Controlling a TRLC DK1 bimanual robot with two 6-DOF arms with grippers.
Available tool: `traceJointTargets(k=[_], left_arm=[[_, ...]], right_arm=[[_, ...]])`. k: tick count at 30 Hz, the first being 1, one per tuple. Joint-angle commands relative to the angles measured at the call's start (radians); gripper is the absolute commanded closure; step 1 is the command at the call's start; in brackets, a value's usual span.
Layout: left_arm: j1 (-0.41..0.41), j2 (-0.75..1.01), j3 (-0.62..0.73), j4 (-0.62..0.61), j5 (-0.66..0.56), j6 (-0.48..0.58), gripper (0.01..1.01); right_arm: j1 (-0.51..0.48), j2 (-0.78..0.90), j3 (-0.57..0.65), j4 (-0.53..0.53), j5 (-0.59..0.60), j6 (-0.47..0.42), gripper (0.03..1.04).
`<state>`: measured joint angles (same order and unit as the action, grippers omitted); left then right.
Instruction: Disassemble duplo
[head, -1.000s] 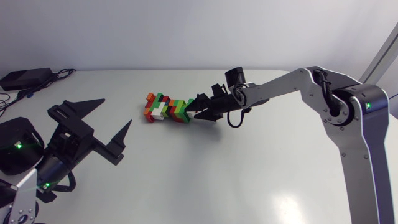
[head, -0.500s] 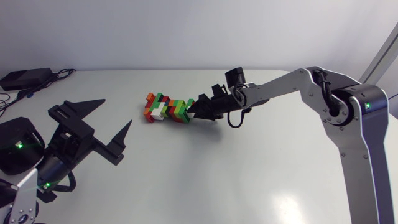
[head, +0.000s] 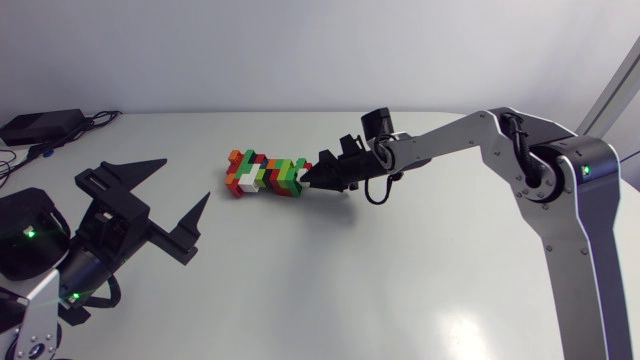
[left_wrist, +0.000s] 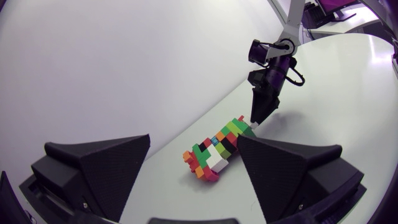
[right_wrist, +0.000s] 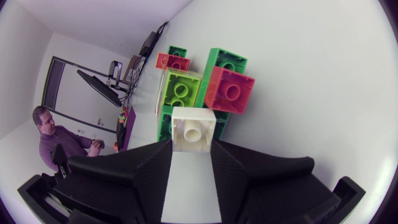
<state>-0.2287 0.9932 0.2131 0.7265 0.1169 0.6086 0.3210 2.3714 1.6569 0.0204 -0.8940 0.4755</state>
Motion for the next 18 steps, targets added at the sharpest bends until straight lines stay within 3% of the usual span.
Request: traceJointTargets(k=[1, 12, 18], left_arm=[[0.008, -0.007, 0.009, 0.017, 0.007, -0.017, 0.056], [0.008, -0.007, 0.005, 0.017, 0.007, -0.017, 0.056], [0.006, -0.007, 0.005, 0.017, 0.007, -0.017, 0.056]], right_arm=[[0.000, 0.022, 0.014, -0.011, -0.011, 0.008, 0.75], [-0.003, -0.021, 0.006, -0.062, 0.009, -0.067, 0.77], [-0.023, -0.067, 0.007, -0.146, 0.017, -0.140, 0.77]])
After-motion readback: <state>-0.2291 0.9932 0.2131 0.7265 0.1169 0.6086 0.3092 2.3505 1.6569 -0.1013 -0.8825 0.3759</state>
